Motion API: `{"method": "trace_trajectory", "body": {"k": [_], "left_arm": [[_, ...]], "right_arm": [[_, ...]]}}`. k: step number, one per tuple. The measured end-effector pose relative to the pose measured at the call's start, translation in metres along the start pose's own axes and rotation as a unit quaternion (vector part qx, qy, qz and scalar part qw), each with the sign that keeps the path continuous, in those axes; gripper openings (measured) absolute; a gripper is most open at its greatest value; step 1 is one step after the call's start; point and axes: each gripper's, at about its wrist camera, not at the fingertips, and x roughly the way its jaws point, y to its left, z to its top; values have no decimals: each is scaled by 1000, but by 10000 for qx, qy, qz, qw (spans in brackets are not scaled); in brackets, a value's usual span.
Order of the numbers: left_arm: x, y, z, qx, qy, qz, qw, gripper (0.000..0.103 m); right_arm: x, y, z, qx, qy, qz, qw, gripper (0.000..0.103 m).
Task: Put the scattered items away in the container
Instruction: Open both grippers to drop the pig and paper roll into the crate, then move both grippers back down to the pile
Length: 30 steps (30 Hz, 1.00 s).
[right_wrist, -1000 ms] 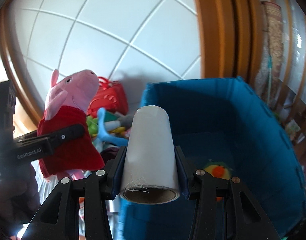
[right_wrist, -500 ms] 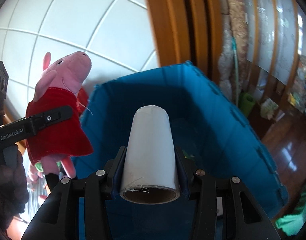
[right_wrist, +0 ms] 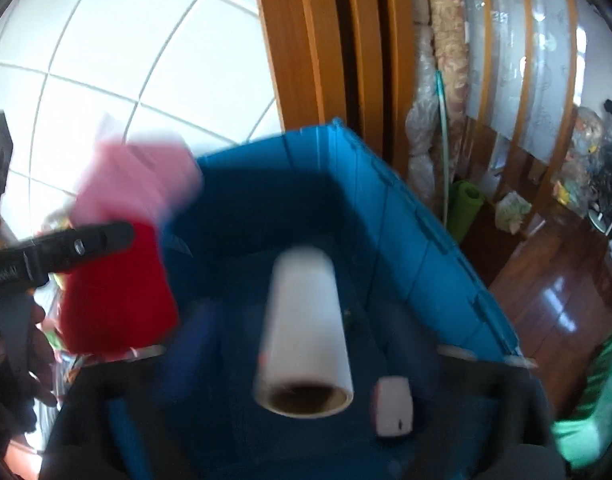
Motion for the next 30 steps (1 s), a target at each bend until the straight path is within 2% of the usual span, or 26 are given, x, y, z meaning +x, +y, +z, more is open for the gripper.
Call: {"method": "trace_trajectory", "body": {"k": [5, 10, 16, 24, 30], "left_arm": [[0, 6, -6, 12, 38, 6, 10000, 103], [-5, 24, -11, -217, 111, -58, 9997, 103], [-22, 50, -22, -333, 47, 108, 9994, 103], [-53, 105, -49, -593, 28, 240, 9979, 103], [-89, 161, -81, -900, -35, 421, 9950, 103]], "right_arm": [[8, 2, 4, -53, 105, 11, 9999, 102], [11, 7, 3, -69, 154, 70, 9998, 102], [16, 20, 3, -238, 221, 132, 9994, 102], [20, 63, 0, -497, 291, 248, 9980, 102], [19, 123, -1, -830, 322, 479, 9949, 102]]}}
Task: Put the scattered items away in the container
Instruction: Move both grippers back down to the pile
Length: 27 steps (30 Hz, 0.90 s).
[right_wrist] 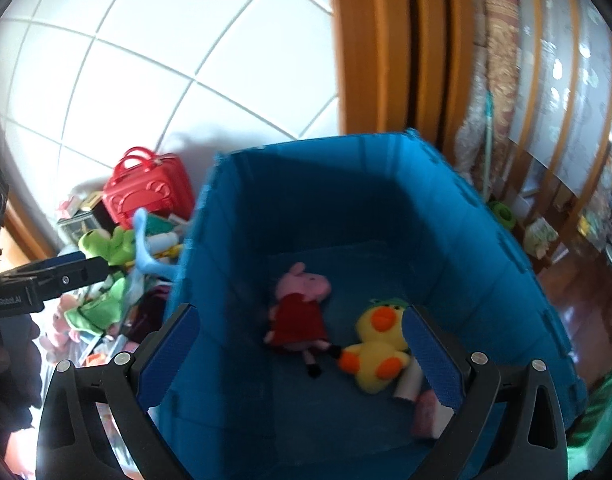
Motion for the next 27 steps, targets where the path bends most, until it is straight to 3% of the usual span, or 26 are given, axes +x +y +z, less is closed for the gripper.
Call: {"method": "trace_trajectory", "body": {"k": [7, 13, 20, 27], "left_arm": [[-39, 83, -38, -340, -34, 389, 9987, 103], [-68, 162, -77, -661, 84, 721, 9952, 103], [-78, 238, -132, -881, 574, 1027, 9891, 103], [-72, 294, -183, -965, 1019, 1207, 9827, 103]], "right_arm": [[10, 87, -2, -534, -41, 308, 9981, 102], [29, 167, -16, -883, 222, 716, 9933, 102], [65, 243, -50, -1224, 589, 1096, 9846, 103], [109, 283, -98, -1410, 1036, 1165, 9777, 103]]}}
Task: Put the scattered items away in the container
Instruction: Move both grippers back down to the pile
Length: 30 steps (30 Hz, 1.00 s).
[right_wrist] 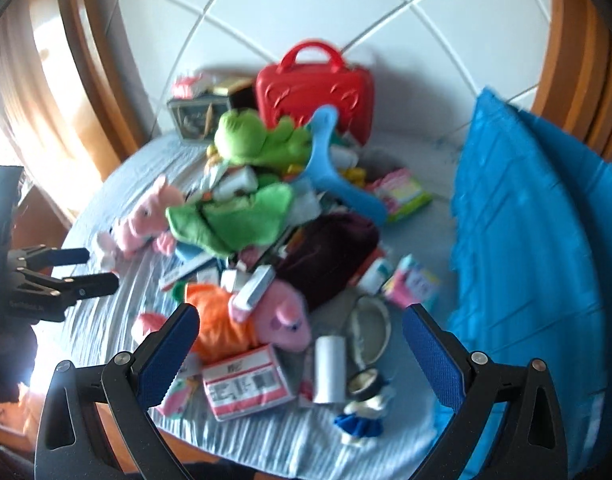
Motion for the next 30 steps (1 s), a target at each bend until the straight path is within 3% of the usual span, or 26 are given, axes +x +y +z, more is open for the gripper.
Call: {"method": "trace_trajectory", "body": {"k": [12, 20, 23, 28, 30], "left_arm": [[83, 23, -60, 156, 942, -265, 9951, 103], [117, 14, -75, 1032, 1229, -157, 9869, 103], [119, 11, -77, 1785, 1235, -218, 9759, 103], [123, 3, -87, 3215, 1125, -161, 9401, 103], [127, 3, -85, 3437, 1017, -128, 9335, 103]], "right_arm": [[56, 15, -41, 105, 657, -160, 9977, 103], [75, 15, -62, -216, 1085, -30, 9939, 103], [78, 13, -68, -168, 1152, -38, 9932, 103], [87, 16, -78, -221, 1291, 48, 9914, 103], [93, 21, -85, -1666, 1544, 708, 9713, 103]]}}
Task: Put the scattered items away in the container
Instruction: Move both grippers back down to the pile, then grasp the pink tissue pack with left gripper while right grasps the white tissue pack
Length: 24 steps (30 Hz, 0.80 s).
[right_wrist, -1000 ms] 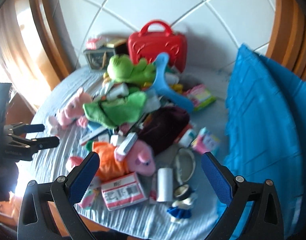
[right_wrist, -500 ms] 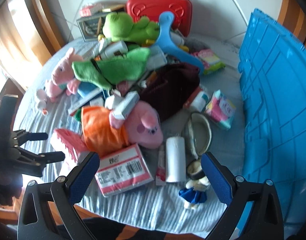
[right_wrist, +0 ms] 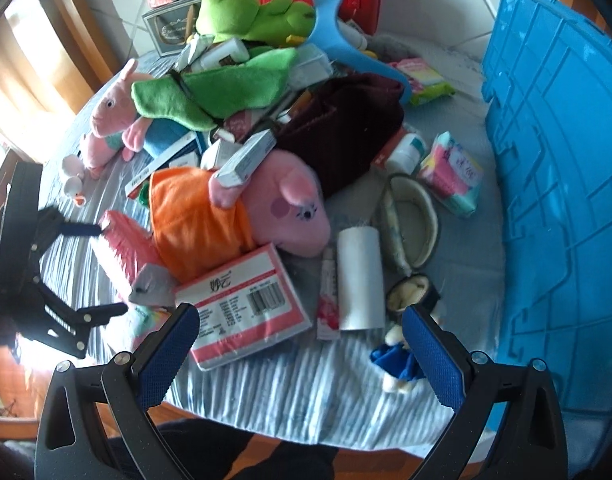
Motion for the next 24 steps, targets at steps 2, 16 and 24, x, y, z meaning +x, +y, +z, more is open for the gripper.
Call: {"method": "trace_trajectory", "body": {"k": [2, 16, 24], "left_arm": [[2, 3, 4, 143, -115, 74, 9998, 103], [2, 18, 15, 1560, -541, 131, 9862, 103], [-4, 23, 19, 2227, -782, -28, 9717, 103]], "right_arm": [[11, 7, -5, -280, 136, 146, 9994, 103], [104, 10, -35, 1519, 1559, 742, 9732, 103], [130, 18, -29, 2263, 1574, 854, 9574, 103]]}}
